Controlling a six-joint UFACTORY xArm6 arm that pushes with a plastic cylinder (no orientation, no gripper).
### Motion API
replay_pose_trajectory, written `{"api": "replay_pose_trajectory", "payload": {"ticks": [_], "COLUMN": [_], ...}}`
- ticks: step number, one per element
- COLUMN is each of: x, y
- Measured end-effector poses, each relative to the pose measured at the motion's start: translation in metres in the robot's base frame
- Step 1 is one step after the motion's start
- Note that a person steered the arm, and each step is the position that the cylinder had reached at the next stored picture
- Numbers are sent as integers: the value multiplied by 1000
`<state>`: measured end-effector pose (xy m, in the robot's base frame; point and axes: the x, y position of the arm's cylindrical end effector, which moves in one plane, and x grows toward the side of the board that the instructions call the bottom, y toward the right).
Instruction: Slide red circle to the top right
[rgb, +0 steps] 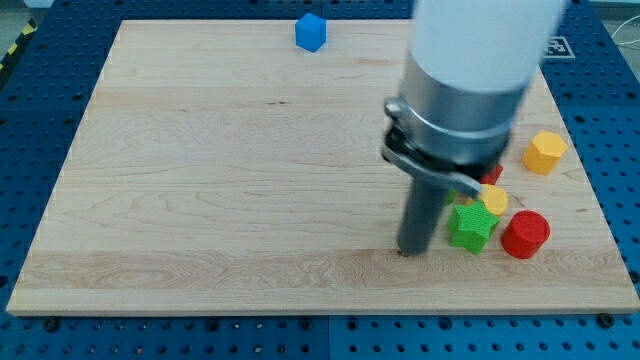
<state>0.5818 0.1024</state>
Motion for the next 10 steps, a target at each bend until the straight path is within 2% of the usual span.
{"api": "replay_pose_trajectory", "payload": {"ticks": [1, 3, 7, 10], "x": [33, 30, -77, -141], "y": [35, 95, 101, 128]}}
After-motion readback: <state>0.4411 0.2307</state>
